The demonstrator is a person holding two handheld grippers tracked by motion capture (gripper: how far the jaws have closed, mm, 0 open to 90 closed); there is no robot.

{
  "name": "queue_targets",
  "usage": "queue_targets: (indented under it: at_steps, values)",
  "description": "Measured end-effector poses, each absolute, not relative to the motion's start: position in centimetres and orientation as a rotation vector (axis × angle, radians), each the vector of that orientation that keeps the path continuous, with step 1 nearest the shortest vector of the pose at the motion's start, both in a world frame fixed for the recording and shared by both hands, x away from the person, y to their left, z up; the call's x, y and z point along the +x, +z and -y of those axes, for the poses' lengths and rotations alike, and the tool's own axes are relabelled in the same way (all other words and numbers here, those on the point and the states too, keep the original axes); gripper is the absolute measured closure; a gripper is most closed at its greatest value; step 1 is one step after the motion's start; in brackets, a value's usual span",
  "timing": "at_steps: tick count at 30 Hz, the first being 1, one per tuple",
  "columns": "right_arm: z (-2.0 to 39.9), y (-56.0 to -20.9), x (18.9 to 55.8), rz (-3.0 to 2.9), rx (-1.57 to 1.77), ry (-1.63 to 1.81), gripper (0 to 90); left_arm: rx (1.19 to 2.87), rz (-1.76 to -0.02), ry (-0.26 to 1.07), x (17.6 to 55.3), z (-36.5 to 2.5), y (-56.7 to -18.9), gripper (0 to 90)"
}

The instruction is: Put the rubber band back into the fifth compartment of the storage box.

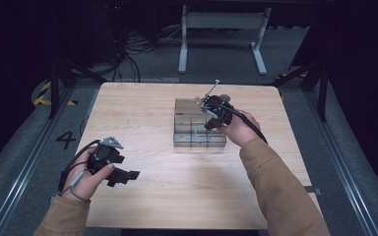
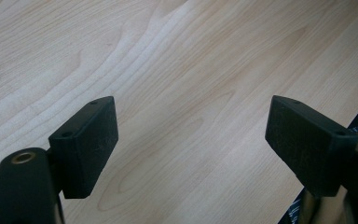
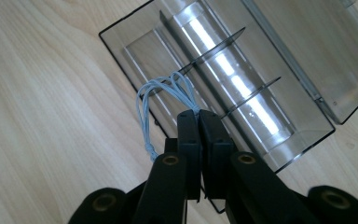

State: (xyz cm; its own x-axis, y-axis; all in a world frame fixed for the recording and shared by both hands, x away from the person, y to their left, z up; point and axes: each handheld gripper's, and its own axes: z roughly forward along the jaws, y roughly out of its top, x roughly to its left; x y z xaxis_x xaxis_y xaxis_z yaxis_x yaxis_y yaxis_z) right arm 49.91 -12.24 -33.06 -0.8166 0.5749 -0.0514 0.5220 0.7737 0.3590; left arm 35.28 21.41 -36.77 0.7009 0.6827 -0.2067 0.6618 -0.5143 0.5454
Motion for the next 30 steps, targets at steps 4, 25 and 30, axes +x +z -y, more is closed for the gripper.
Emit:
queue_targets:
  at_steps: [4,25,30]
  values:
    - [12.4,-33.1,50.6,-2.802,0.911,0.535,88.4,2.303,-1.020,0.045,35.2,-21.4,-36.8,17.9]
    - [11.5,-34.5,52.9,-2.772,1.021,0.595,88.2,2.297,-1.022,0.043,35.2,-21.6,-36.7,17.8]
    - [11.4,-35.1,53.2,-2.764,1.035,0.567,88.2,2.296,-1.022,0.043,35.2,-21.6,-36.7,17.8]
